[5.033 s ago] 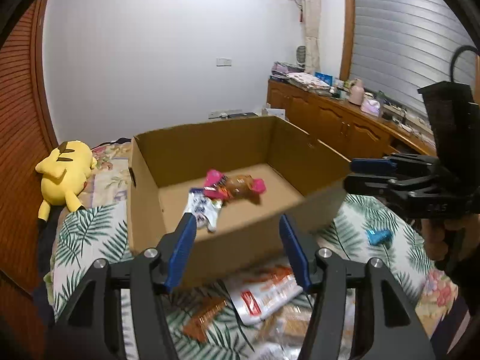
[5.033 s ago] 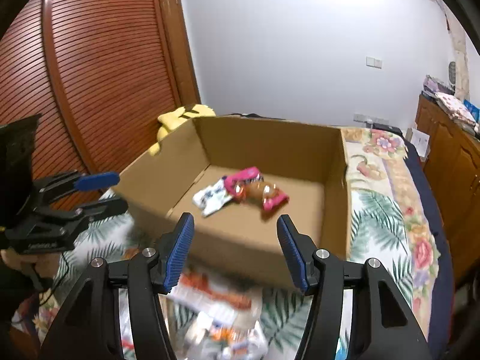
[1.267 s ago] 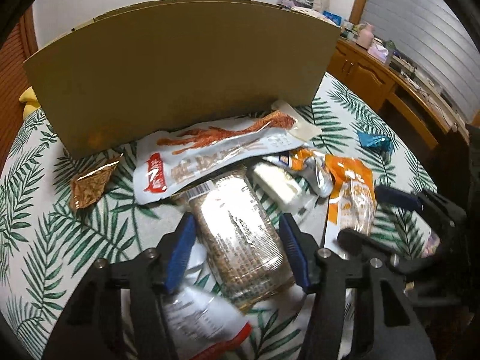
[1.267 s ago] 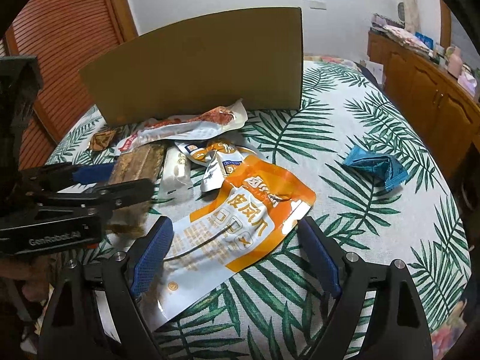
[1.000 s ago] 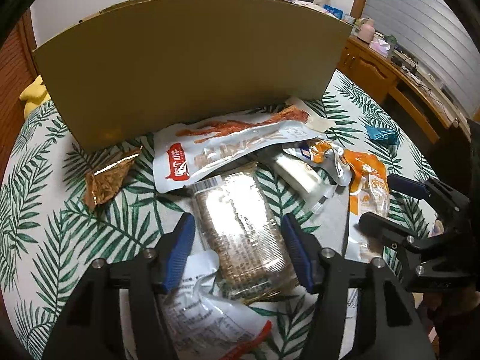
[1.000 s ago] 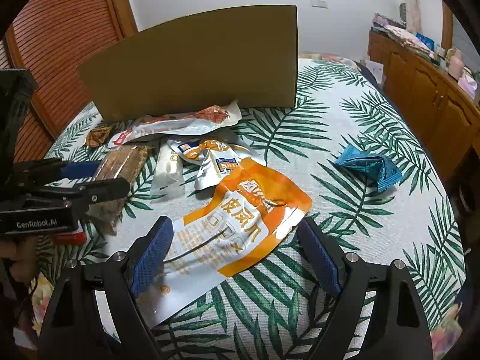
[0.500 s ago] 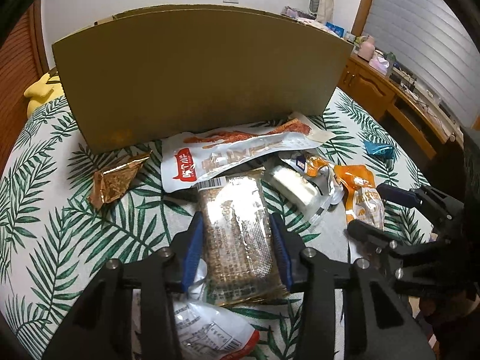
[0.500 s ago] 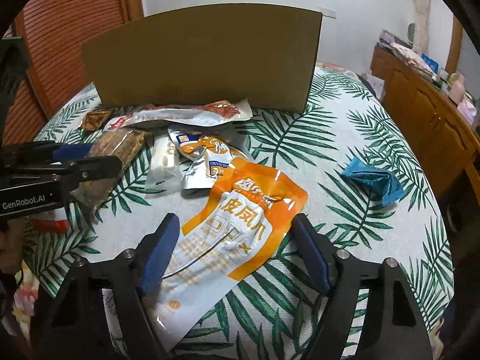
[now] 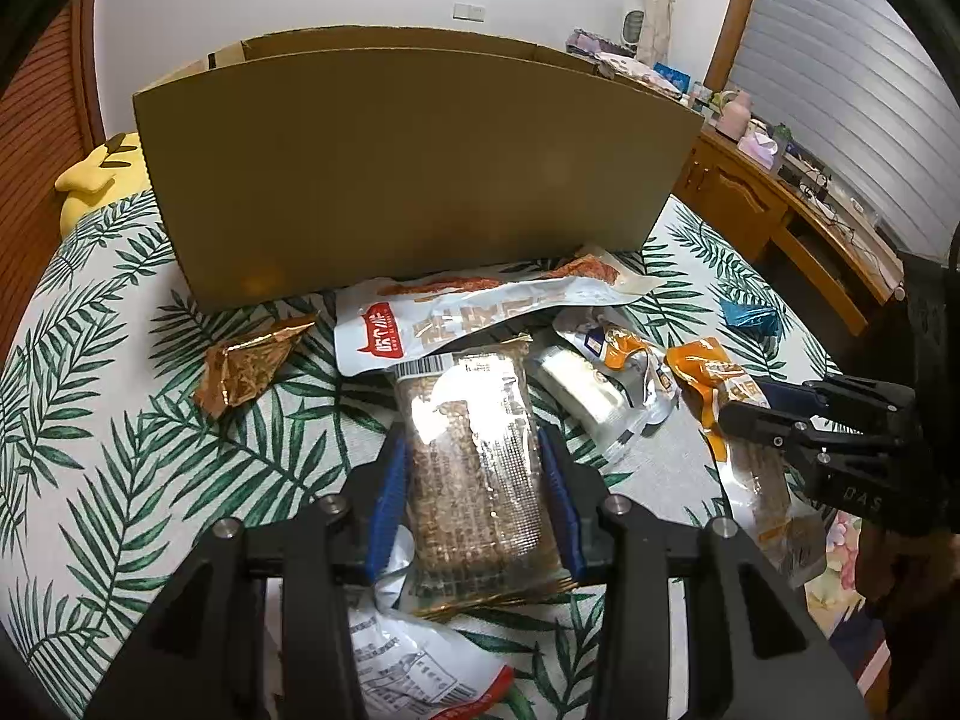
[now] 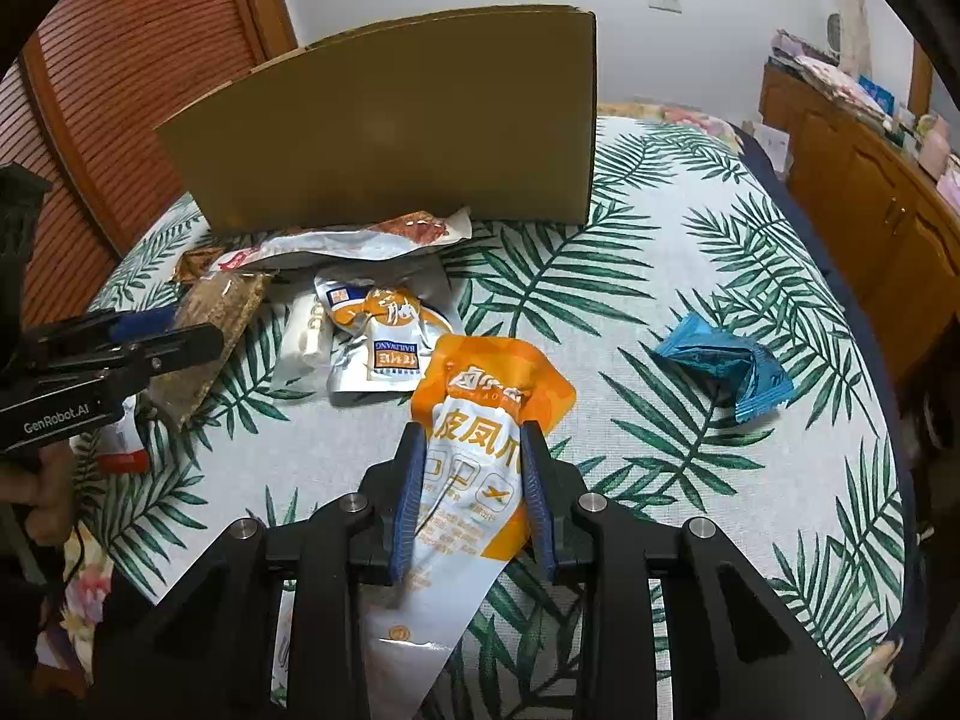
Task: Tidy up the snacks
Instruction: 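Grasp the orange-white pouch with right tool while left tool grasps clear bar packet, then carry both packets into the cardboard box and open both tools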
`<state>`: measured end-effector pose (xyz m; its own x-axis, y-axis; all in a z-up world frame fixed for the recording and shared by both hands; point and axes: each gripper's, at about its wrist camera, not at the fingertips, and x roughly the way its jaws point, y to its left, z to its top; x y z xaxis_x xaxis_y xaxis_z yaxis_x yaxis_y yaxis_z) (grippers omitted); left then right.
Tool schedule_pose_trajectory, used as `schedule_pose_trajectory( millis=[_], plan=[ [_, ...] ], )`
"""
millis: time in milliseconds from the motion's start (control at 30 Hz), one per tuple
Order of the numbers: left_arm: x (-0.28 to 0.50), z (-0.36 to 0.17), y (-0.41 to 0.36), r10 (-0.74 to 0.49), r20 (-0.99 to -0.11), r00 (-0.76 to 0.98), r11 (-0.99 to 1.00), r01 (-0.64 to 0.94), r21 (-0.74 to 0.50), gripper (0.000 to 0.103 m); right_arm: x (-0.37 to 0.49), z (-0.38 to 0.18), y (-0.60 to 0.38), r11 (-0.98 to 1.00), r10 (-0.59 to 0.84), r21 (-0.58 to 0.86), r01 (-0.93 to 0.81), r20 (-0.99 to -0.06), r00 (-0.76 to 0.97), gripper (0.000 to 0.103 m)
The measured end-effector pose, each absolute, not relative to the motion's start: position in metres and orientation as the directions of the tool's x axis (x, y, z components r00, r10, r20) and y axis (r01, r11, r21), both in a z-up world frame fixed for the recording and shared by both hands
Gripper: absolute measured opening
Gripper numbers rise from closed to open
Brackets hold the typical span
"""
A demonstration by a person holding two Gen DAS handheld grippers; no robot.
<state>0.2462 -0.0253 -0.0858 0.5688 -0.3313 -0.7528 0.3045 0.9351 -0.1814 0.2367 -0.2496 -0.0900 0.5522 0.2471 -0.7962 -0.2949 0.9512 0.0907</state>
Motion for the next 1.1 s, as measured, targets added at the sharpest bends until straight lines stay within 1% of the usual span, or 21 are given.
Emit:
schedule_pose_trajectory(
  millis=[233, 367, 700, 1100],
  plan=[
    [0.235, -0.071, -0.022, -0.349, -0.702, 0.621, 0.931, 0.314, -0.185, 0.041, 0.229, -0.076, -0.257, 0.954, 0.256, 0.102, -0.282, -0.766, 0.590, 0.029],
    [0.226, -0.058, -0.020, -0.339, -0.673, 0.657, 0.935, 0.314, -0.165, 0.041, 0.221, -0.063, -0.256, 0.960, 0.222, 0.049, -0.277, -0.735, 0.641, 0.029],
    [0.223, -0.033, -0.013, -0.350, -0.621, 0.701, 0.934, 0.309, -0.177, 0.041, 0.220, -0.040, -0.259, 0.959, 0.231, 0.044, -0.279, -0.689, 0.687, 0.030],
    [0.232, 0.001, -0.017, -0.378, -0.561, 0.736, 0.924, 0.333, -0.186, 0.041, 0.229, 0.016, -0.250, 0.946, 0.257, 0.003, -0.323, -0.611, 0.748, 0.031]
  ],
)
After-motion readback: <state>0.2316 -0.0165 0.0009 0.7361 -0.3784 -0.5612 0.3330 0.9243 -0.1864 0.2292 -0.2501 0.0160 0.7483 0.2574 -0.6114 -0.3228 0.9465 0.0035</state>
